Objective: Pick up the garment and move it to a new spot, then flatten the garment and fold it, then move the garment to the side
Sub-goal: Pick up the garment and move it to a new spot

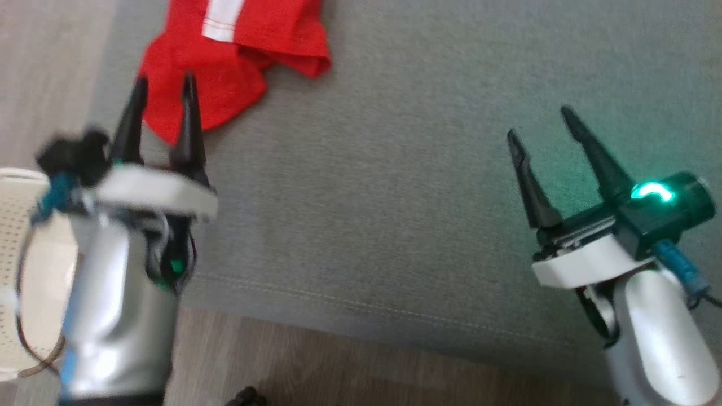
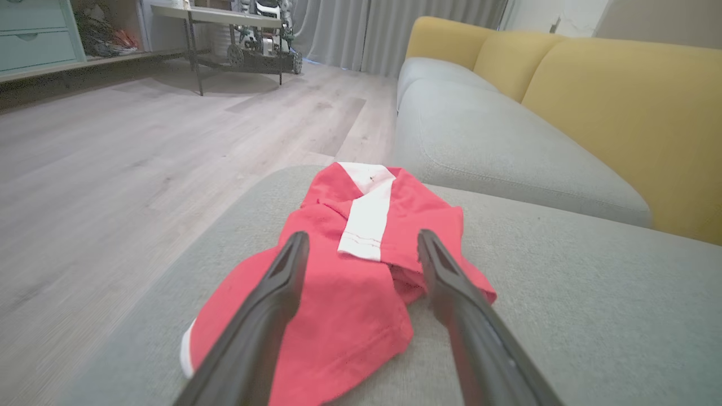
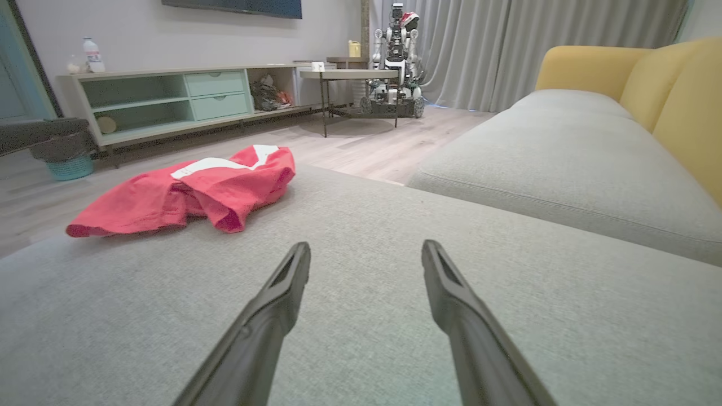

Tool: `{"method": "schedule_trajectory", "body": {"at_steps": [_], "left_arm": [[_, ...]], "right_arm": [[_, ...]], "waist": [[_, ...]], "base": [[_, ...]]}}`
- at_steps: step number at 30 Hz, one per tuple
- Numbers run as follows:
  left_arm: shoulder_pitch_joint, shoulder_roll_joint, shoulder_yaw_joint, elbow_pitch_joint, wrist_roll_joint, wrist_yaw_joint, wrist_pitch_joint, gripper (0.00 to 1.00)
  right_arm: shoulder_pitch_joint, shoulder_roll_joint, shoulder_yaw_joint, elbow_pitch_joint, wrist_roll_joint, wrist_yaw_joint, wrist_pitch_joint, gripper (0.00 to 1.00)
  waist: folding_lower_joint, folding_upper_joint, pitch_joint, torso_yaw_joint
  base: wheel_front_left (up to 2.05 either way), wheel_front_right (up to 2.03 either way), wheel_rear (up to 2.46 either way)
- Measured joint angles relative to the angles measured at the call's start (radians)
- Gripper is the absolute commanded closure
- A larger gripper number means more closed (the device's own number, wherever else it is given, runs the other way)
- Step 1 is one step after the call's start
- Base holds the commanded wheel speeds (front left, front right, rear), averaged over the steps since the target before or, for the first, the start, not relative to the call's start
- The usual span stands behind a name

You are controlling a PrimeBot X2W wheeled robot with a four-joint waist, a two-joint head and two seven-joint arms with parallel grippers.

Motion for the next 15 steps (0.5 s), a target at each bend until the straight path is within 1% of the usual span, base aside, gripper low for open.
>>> {"method": "schedule_trajectory", "body": {"at_steps": [3, 7, 8, 10, 13, 15], "left_arm": [[-0.12, 0.028, -0.008, 0.077, -0.048, -0.014, 0.064, 0.0], [-0.263, 0.087, -0.044, 0.17, -0.078, -0.021, 0.171, 0.0], [-0.263, 0.087, -0.044, 0.17, -0.078, -0.021, 0.171, 0.0], [-0.321, 0.111, -0.065, 0.222, -0.09, -0.021, 0.228, 0.0], [-0.391, 0.139, -0.068, 0.304, -0.114, -0.021, 0.3, 0.0], [-0.429, 0.157, -0.068, 0.35, -0.115, -0.021, 0.331, 0.0]], "right_arm": [[-0.019, -0.007, -0.004, -0.045, 0.0, 0.0, 0.012, 0.0], [-0.049, -0.007, -0.005, -0.095, -0.002, 0.0, 0.028, 0.0], [-0.049, -0.007, -0.005, -0.095, -0.002, 0.0, 0.028, 0.0], [-0.051, -0.009, -0.01, -0.117, -0.002, 0.0, 0.031, 0.0], [-0.051, -0.009, -0.007, -0.125, -0.003, 0.0, 0.036, 0.0], [-0.051, -0.009, -0.01, -0.129, -0.003, 0.0, 0.035, 0.0]], "waist": [[0.0, 0.0, 0.035, -0.027], [0.0001, 0.0, 0.083, -0.065], [0.0001, 0.0, 0.083, -0.065], [0.0, 0.0, 0.105, -0.083], [0.0002, -0.0001, 0.135, -0.111], [0.0, 0.0, 0.149, -0.131]], "base": [[0.0, 0.0, 0.0], [0.0, 0.0, 0.0], [0.0, 0.0, 0.0], [0.0, 0.0, 0.0], [0.0, 0.0, 0.0], [0.0, 0.0, 0.0]]}}
